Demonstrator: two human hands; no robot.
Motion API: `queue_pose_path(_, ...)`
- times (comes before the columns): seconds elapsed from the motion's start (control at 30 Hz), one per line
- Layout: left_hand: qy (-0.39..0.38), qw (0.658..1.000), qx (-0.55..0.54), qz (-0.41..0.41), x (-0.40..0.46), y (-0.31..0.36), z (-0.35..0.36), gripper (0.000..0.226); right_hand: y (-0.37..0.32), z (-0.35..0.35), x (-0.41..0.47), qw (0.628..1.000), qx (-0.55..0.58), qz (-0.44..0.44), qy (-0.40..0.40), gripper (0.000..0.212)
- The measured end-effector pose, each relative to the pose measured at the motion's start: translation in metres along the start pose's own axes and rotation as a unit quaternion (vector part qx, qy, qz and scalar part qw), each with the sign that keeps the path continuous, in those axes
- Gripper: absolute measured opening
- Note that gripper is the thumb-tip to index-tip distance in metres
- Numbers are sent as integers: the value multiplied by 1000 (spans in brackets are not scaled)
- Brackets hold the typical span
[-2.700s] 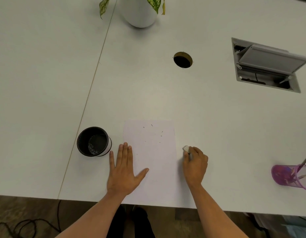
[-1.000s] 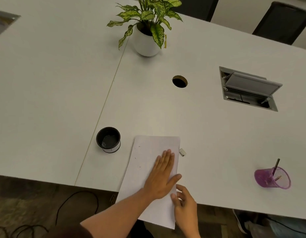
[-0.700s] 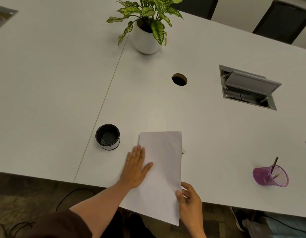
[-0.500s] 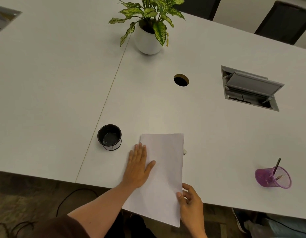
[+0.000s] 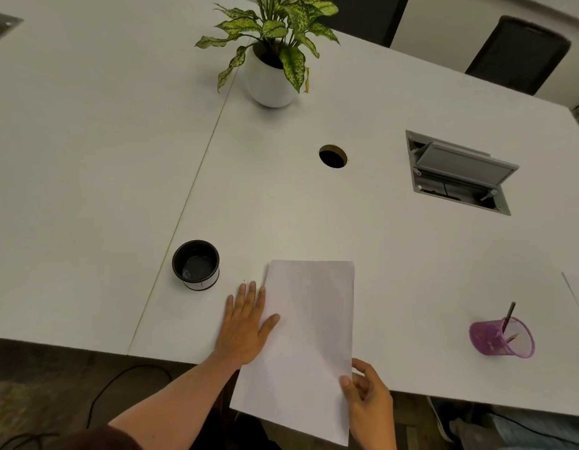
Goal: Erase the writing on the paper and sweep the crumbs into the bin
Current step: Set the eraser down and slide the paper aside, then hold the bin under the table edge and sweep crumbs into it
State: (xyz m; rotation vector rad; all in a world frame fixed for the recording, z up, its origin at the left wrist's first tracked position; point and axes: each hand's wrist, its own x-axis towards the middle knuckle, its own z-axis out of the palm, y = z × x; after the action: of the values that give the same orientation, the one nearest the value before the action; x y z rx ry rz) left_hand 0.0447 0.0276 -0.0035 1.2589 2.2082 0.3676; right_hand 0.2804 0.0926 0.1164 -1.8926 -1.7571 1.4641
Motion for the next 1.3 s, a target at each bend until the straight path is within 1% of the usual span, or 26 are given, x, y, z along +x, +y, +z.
queue_pose_path(0.1,27,999,-29,-4,-7,-3,-8,91,3,-8,10,1000,8,4,19,23)
queue_pose_path(0.23,94,991,-96,-10,-23,-14,-18,86,-5,-14,35,999,12,-4,49,21)
queue_pose_path(0.3,119,982,-142,-43,-33,-19,-24,82,-13,-16,52,998,25,-16,56,21)
queue_pose_path(0.37,131,969,-191,-80,-43,-22,-33,70,-21,-16,69,998,34,-32,51,23)
queue_pose_path(0.47,173,950,-231,-124,-55,-26,-46,60,-35,-12,93,997,51,-53,33,27)
queue_pose_path(0.57,236,931,-228,-157,-61,-29,-55,58,-52,-7,120,995,73,-65,25,29)
queue_pose_path(0.67,294,917,-210,-167,-60,-32,-64,64,-64,1,153,995,68,-76,16,27)
queue_pose_path(0.77,305,920,-185,-162,-53,-35,-74,69,-73,10,185,995,64,-76,9,27)
queue_pose_path(0.87,287,923,-199,-162,-41,-38,-83,70,-82,15,210,996,55,-71,19,27)
queue_pose_path(0.93,273,930,-188,-158,-33,-43,-84,63,-85,18,222,996,40,-76,28,26)
queue_pose_path(1.0,273,936,-167,-149,-27,-49,-83,51,-85,22,231,996,19,-85,36,26)
queue_pose_path(1.13,307,926,-142,-167,-27,-54,-80,25,-85,29,240,995,-25,-85,56,34)
queue_pose_path(1.23,321,922,-137,-169,-33,-54,-79,18,-84,36,240,990,-71,-104,56,47)
queue_pose_path(1.3,338,915,-143,-169,-41,-51,-77,16,-83,42,237,979,-125,-139,76,53)
